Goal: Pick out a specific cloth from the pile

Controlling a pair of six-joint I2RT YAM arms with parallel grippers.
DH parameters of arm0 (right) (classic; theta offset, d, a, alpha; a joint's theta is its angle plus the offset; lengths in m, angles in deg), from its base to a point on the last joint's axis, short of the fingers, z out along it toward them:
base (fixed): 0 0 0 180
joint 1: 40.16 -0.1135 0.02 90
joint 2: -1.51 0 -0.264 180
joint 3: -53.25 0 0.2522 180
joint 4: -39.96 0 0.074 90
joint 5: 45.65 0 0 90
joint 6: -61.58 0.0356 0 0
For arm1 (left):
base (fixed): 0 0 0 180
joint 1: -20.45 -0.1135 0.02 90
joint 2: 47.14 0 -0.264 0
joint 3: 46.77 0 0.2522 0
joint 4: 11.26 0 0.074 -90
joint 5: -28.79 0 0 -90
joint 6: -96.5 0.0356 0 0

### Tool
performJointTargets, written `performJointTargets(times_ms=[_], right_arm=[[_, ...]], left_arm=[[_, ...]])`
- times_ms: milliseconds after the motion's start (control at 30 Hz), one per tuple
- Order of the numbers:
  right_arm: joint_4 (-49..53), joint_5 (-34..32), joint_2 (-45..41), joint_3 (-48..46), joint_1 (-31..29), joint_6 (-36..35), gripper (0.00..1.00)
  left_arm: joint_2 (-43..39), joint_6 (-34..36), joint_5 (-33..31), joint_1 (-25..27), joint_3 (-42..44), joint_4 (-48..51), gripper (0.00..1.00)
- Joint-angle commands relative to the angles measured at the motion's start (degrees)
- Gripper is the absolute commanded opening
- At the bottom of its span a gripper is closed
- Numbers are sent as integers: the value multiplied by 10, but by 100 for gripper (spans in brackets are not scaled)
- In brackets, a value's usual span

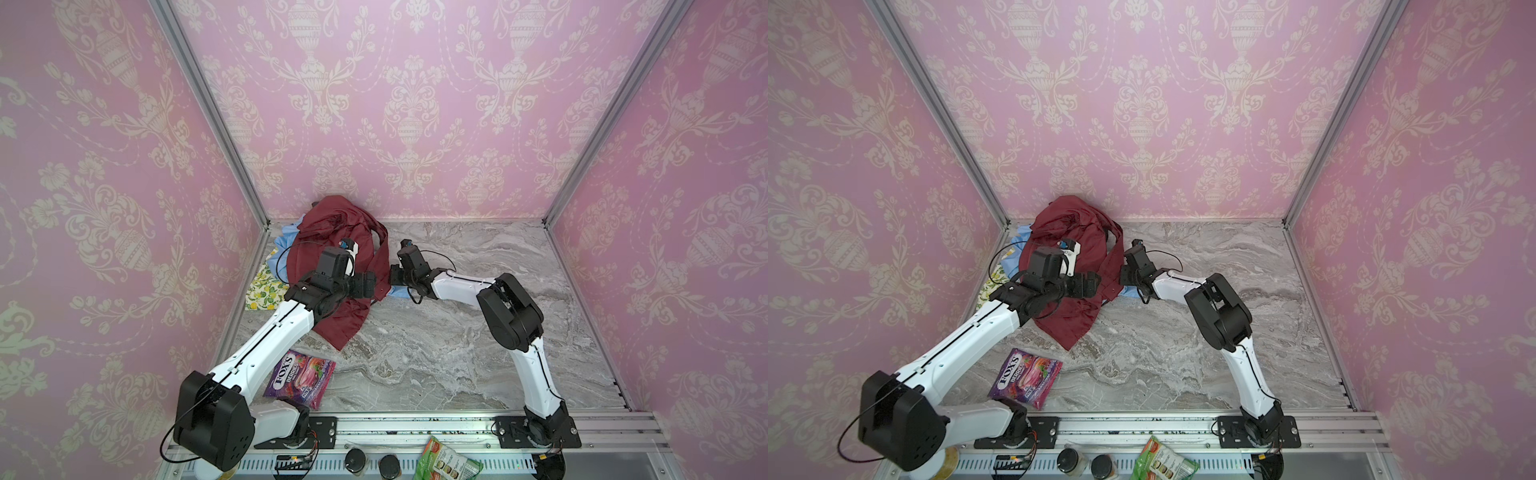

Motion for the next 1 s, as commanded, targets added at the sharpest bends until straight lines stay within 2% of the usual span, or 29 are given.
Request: performJointTargets(times_ms=[0,133,467,667,967], right_arm=[[-36,-54,-60,10,-23,-93,0],[-24,-90,-88,46,-38,-158,0],[14,-84,-106,199,-55,-273,0],[14,-66,-83,312,-62,-302,0],[28,-10,-12,535,-77,-318,0]], left_arm=[[-18,-3,-21,-1,-2,8,92],[-27,-4,-32,-9,-7,16,93],[-41,-34,5,-77,-26,-6,92],[-52,-36,8,-104,-64,-14,92],[-64,-15,-10,-127,-119,-26,93]])
